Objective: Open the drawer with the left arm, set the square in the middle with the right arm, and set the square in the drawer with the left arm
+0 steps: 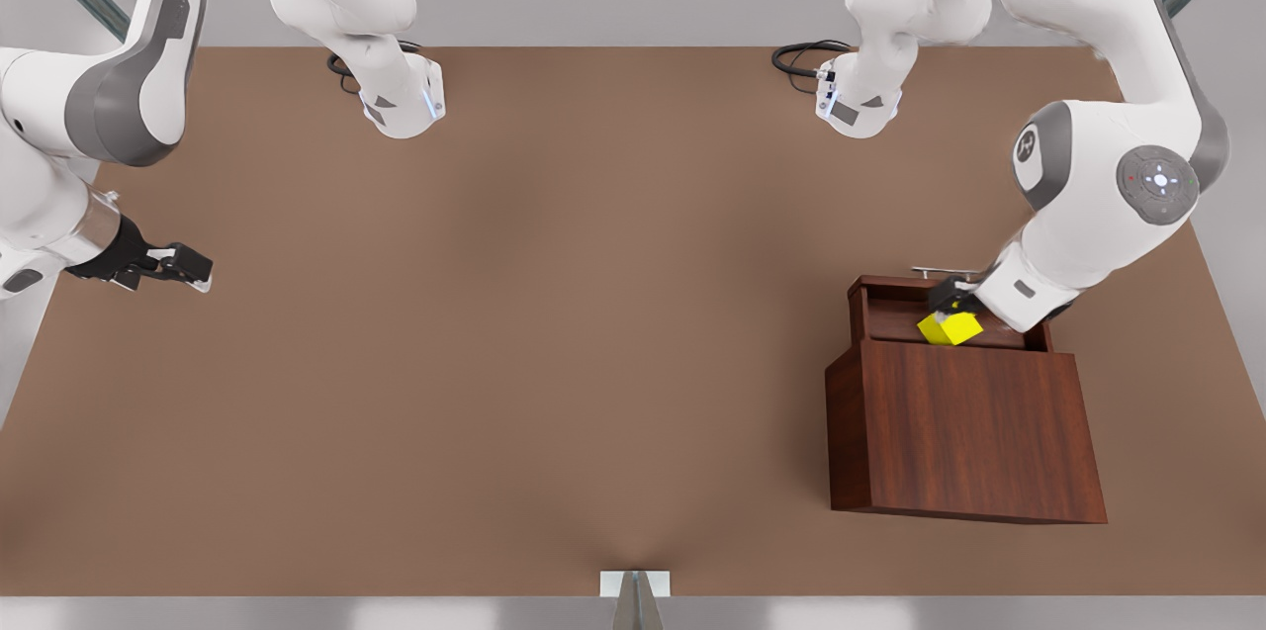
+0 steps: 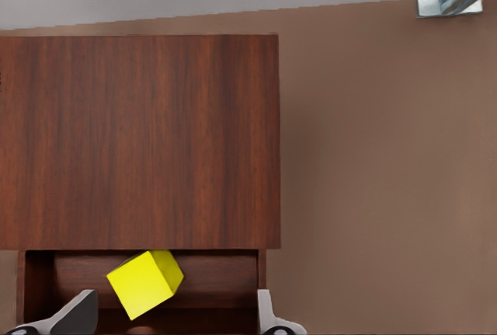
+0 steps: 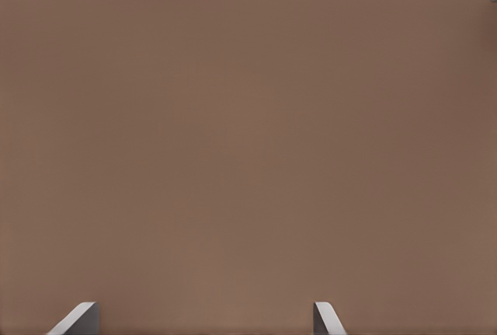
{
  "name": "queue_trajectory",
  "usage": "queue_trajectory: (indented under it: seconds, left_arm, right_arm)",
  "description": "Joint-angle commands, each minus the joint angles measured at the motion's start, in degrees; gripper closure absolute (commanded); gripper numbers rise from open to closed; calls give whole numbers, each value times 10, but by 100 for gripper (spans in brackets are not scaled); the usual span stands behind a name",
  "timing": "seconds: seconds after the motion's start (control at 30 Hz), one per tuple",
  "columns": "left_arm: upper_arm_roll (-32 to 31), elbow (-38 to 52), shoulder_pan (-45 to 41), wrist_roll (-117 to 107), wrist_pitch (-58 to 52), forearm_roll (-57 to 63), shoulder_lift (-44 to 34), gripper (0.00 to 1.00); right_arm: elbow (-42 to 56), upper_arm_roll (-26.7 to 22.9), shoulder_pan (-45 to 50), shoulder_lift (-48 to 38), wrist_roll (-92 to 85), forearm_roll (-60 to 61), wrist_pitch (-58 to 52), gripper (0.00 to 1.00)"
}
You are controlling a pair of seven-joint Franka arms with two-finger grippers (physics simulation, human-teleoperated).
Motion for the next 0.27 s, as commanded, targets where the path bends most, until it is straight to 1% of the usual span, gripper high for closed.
queue_trajectory:
  seconds: [0.0,0.03,0.07,0.1,0.23]
  left_arm:
    - [-26,0,18,0,1,28,-3,0]
    - [-70,-1,52,0,4,45,-11,0]
    - [-99,-7,73,0,7,57,-23,0]
    - [-114,-10,77,0,16,70,-27,0]
    - [-115,-42,78,0,16,71,-45,0]
  right_arm:
    - [0,0,0,0,0,0,0,0]
    - [0,0,0,0,-1,0,0,0]
    - [0,0,0,0,0,0,0,0]
    - [0,0,0,0,0,0,0,0]
    - [0,0,0,1,0,0,0,0]
